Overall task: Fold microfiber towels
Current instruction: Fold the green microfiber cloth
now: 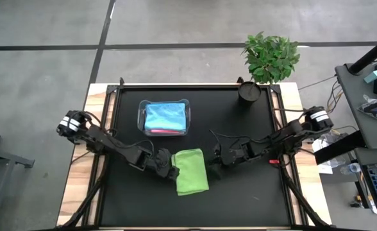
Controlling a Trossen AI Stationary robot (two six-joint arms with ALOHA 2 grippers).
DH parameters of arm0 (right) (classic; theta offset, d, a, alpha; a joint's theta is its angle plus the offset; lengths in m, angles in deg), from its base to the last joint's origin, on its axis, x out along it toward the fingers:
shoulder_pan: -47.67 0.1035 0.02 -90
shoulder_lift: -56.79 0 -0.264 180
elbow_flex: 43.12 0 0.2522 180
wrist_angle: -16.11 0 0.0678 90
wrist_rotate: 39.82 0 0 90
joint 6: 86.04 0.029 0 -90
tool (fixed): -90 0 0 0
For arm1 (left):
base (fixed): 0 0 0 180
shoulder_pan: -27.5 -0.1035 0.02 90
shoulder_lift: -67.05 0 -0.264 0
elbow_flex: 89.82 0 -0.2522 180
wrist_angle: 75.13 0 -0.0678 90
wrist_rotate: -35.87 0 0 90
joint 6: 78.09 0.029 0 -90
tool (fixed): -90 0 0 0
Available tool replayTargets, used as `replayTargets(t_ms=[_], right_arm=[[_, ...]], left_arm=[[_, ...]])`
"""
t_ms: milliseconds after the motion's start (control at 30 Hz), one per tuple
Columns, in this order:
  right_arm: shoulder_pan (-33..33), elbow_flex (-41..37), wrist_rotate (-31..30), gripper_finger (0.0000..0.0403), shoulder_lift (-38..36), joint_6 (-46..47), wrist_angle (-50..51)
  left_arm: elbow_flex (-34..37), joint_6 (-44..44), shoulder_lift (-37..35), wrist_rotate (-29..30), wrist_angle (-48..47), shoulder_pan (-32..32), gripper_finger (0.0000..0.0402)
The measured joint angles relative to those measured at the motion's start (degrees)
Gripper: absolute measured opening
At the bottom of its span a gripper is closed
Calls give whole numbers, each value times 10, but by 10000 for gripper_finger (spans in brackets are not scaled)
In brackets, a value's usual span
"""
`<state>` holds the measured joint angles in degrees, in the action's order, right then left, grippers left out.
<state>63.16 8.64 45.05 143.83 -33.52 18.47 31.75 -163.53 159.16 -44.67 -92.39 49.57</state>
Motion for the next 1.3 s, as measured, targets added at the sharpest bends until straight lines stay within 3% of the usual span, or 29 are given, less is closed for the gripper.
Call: replayTargets(t_ms=[200, 433, 533, 733, 900, 1000, 1167, 1300], right_arm=[[0, 0, -9, 265, 14, 4, -3], [0, 0, -8, 262, 23, -38, -11], [0, 3, -7, 251, 15, -72, -7], [5, 11, 1, 221, -20, -128, 16], [5, 11, 0, 211, -43, -132, 51], [5, 11, -5, 211, -47, -131, 70], [5, 11, -7, 211, -48, -127, 88], [9, 11, -8, 211, -48, -127, 94]], left_arm=[[-2, -17, 28, 6, 25, 1, 298], [-3, 7, 26, 11, 31, 1, 299], [-5, 88, 18, -30, 27, 3, 299], [-34, 362, 27, -58, 31, 70, 287], [-57, 537, 57, 35, 33, 131, 219], [-80, 562, 86, 75, 32, 139, 149], [-116, 574, 131, 79, 31, 131, 26], [-144, 600, 159, 78, 51, 118, 10]])
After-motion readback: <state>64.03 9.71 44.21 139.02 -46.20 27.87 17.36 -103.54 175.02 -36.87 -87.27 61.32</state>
